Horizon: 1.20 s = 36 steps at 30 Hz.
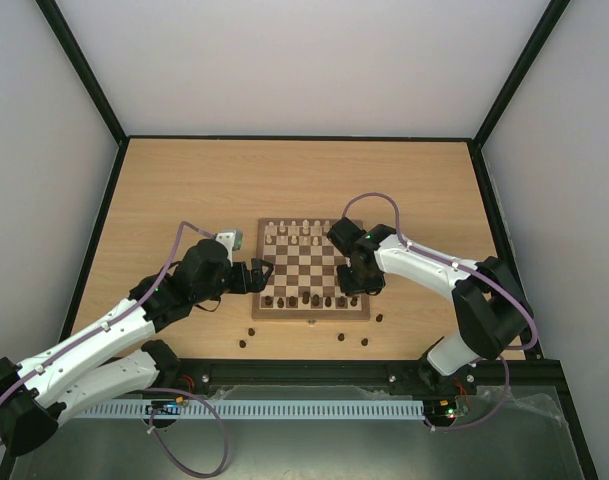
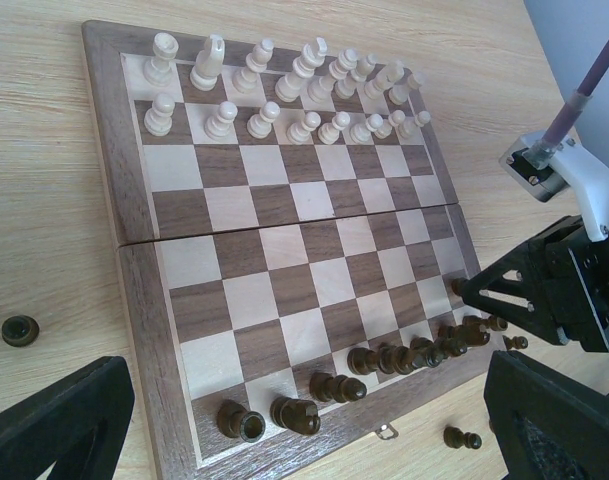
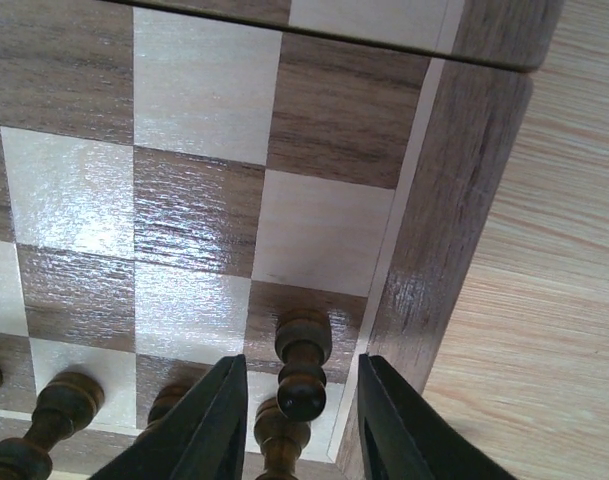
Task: Set up the chess pieces on the board
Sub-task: Place the chess piece on the chessboard, then pick up the chess piece at the center of the board.
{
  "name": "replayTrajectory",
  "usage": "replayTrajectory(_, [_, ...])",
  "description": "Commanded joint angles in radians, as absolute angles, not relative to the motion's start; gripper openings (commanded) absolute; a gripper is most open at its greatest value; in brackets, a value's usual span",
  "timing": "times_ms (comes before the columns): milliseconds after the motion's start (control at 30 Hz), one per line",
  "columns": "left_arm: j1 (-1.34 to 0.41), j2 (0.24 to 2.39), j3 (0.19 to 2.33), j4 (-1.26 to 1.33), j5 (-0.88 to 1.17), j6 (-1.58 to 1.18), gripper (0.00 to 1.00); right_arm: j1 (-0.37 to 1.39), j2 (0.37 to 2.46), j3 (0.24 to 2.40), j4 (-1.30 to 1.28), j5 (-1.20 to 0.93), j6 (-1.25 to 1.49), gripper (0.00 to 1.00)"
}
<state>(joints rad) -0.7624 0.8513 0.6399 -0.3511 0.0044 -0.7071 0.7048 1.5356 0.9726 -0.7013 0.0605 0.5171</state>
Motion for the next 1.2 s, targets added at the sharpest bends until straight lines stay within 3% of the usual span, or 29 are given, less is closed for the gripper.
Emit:
replayTrajectory(0, [-0.758, 0.846, 0.632, -0.340, 0.011, -0.711, 0.99, 0.711, 1.528, 0.987, -0.748, 0.098, 0.528, 0.36])
replayTrajectory(267, [-0.758, 0.847, 0.649, -0.352, 0.007, -0.694, 0.99, 0.709, 1.324, 1.035, -0.722, 0.206, 0.594, 0.68])
replayTrajectory(500, [-0.754, 0.857, 0.672, -0.346, 0.038, -0.668, 0.99, 0.705, 1.250, 0.950, -0.799, 0.144, 0.705, 0.74])
replayTrajectory(800, [-0.744, 0.897, 0.661, -0.294, 0.141, -0.630, 0.99, 0.705, 1.042, 0.779, -0.841, 0.111, 0.848, 0.69])
replayTrajectory(967, [-0.744, 0.915, 0.670, -0.290, 0.181, -0.601, 0.99, 0.711, 1.020, 0.683, -0.818, 0.069, 0.894, 0.59])
replayTrajectory(1167, [-0.744, 0.923, 0.653, -0.261, 0.222, -0.601, 0.99, 0.717, 1.033, 0.610, -0.792, 0.085, 0.931, 0.56])
